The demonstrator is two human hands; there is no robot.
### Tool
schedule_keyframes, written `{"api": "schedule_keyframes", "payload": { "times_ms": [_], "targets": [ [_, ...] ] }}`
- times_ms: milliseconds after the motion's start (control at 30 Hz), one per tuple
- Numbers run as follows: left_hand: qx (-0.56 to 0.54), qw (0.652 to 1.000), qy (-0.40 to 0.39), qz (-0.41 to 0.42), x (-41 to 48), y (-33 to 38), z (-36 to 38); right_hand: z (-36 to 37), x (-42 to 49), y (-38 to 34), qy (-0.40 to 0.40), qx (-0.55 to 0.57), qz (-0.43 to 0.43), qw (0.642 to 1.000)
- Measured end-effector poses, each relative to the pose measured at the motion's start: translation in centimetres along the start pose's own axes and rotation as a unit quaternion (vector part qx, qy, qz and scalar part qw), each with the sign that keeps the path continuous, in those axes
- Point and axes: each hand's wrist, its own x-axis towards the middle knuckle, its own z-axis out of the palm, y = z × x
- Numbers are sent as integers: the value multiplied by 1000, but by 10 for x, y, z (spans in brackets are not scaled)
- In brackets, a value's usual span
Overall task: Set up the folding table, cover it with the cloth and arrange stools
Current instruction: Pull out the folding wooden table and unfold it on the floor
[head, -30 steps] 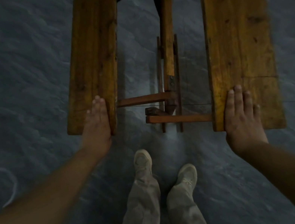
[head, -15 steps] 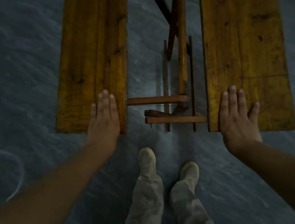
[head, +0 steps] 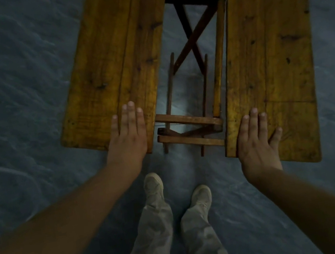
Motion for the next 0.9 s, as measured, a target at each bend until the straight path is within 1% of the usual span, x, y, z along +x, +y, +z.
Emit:
{"api": "schedule_keyframes", "payload": {
  "times_ms": [100, 167, 333, 433, 500, 633, 733, 900],
  "targets": [
    [-12, 998, 45, 31, 9, 21, -4, 10, -4, 15, -9, 14, 9, 1000],
    [-16, 997, 61, 40, 12, 39, -7, 14, -2, 27, -1, 17, 10, 1000],
    [-38, 999, 29, 12, 3, 65, -2, 14, 12, 51, 39, -11, -11, 999],
    [-41, 999, 24, 1, -2, 77, 1, 16, 19, 64, 58, -29, -28, 997],
    [-44, 999, 28, -2, -1, 87, 0, 20, 22, 72, 58, -36, -28, 997],
    [-47, 997, 61, -1, 2, 100, -2, 35, 21, 80, 48, -26, -20, 998],
    [-38, 998, 58, 1, -1, 98, 0, 42, 17, 76, 47, -15, -25, 998],
    [-31, 999, 45, -1, -6, 97, -5, 38, 17, 75, 64, -28, -29, 997]
  ]
}}
